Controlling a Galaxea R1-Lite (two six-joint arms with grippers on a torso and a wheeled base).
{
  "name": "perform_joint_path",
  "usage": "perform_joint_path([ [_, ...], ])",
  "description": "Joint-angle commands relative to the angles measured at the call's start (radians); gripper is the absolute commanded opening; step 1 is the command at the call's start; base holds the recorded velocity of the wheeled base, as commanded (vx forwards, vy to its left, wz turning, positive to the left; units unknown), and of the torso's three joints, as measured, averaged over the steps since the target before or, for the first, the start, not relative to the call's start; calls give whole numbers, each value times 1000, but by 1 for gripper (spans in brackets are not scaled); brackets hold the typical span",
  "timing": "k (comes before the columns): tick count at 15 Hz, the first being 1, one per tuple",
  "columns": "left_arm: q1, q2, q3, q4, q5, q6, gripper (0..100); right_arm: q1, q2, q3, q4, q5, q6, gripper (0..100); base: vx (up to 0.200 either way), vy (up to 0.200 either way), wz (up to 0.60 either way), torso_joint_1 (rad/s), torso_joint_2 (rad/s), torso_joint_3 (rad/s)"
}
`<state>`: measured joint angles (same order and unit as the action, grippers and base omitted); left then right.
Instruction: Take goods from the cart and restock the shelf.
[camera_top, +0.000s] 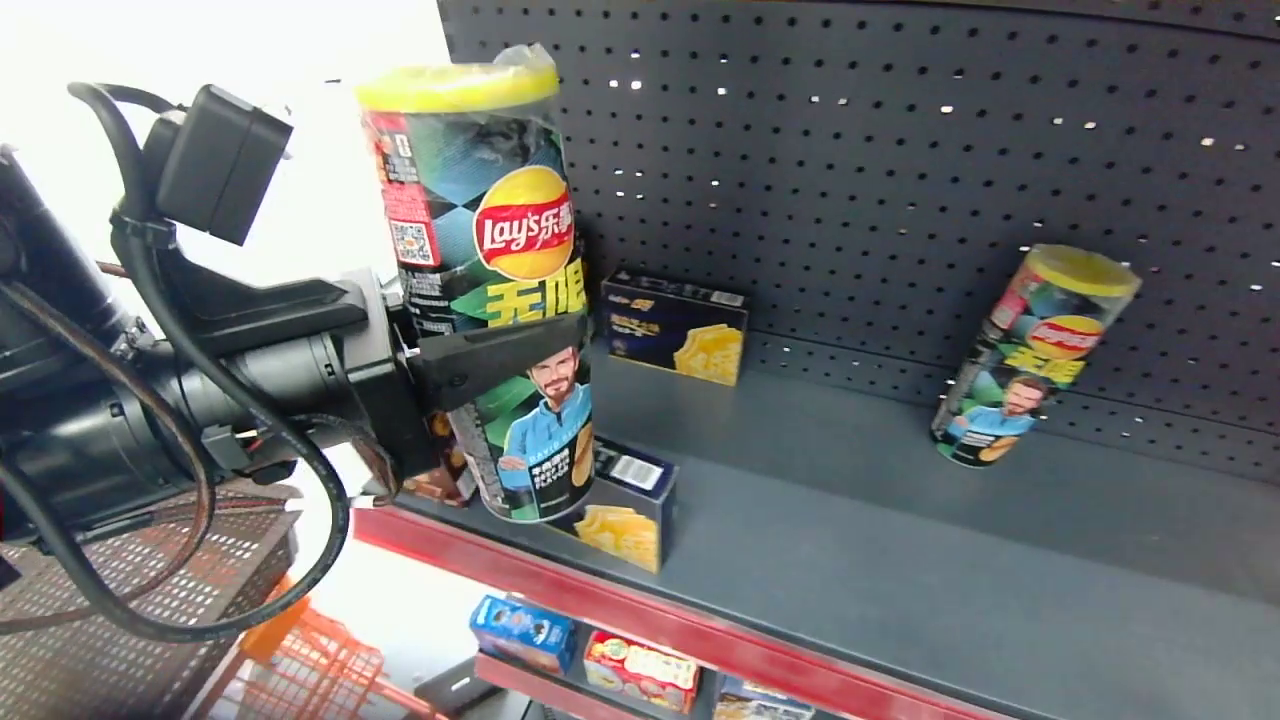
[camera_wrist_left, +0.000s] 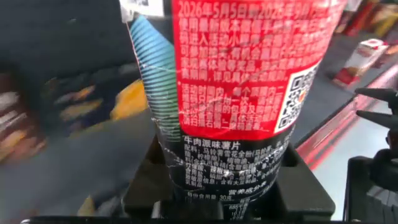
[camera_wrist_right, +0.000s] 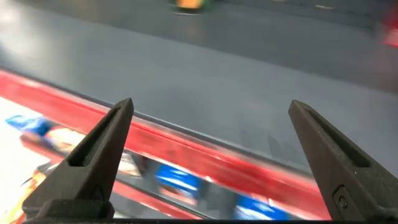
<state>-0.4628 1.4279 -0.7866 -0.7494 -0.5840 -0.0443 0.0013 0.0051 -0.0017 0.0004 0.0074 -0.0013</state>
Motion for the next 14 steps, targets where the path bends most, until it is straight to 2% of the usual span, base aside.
perform_joint_path([
  [1, 0, 42, -29, 2, 0, 0, 0, 0, 1, 0, 0, 0, 0, 100, 0, 0, -600, -2, 2, 7],
  [6, 1, 59, -36, -4, 0, 0, 0, 0, 1, 0, 0, 0, 0, 100, 0, 0, -600, 2, 5, 4],
  [14, 10, 71, -52, -21, 4, 3, 0, 0, 1, 0, 0, 3, -2, 100, 0, 0, 0, 0, 0, 0],
])
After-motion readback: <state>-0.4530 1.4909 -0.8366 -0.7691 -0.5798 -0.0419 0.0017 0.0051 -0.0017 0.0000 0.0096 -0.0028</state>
